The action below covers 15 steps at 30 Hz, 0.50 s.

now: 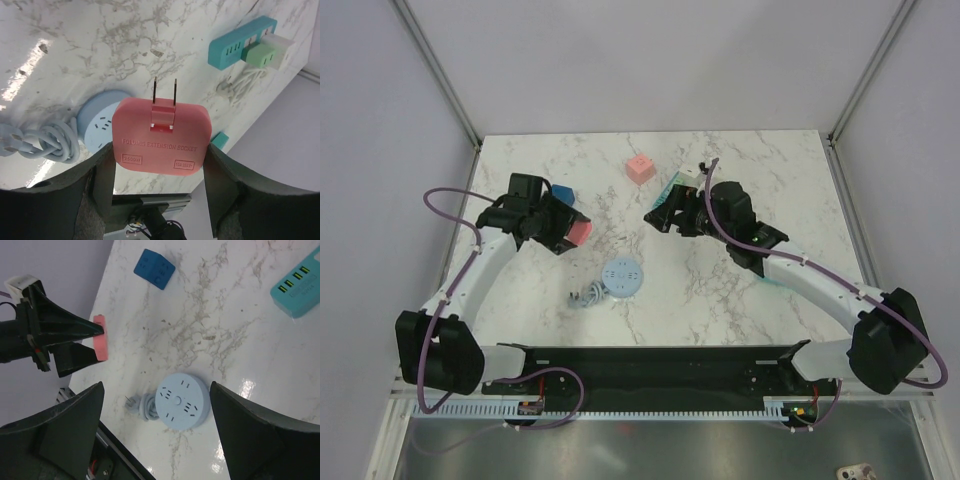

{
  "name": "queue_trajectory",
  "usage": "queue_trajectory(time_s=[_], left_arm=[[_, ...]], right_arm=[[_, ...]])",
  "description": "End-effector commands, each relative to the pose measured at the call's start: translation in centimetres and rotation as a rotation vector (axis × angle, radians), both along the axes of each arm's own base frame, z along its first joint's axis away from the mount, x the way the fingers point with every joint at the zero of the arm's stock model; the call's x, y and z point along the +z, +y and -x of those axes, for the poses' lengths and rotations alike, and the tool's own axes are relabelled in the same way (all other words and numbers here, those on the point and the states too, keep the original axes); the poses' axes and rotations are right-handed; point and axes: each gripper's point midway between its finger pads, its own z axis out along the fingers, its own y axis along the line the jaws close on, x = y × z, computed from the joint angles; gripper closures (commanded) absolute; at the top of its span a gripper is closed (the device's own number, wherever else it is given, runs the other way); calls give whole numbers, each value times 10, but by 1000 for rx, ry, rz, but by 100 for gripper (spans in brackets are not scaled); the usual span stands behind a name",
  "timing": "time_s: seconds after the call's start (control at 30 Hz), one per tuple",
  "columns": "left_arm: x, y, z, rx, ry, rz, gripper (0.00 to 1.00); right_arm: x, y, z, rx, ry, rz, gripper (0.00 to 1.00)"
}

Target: Insert the plug

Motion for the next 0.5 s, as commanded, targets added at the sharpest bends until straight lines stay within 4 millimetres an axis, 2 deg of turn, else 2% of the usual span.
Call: queue_trajectory(time_s=[0.0,0.07,0.2,0.33,0.4,0.43,0.47], left_arm=[[31,-33,-2,-69,-44,161,98],[35,-41,-4,-98,-68,174,98],[41,-52,-4,-141,-76,215,98],[57,-62,-2,-157,-109,270,98],[63,-65,-3,-148,-127,302,98],[65,-67,-1,-150,-124,319,98],[68,-68,-1,-153,-134,330,98]], right_arm=[[28,14,-12,-39,-80,-80,7],[32,18,-13,-48,-74,-78,7],[37,30,-1,-30,-104,-54,7],[30,43,9,-20,-97,-38,7],[30,54,15,-8,-105,-57,8],[37,59,14,-17,-133,-81,8],[37,67,22,1,-143,-90,9]])
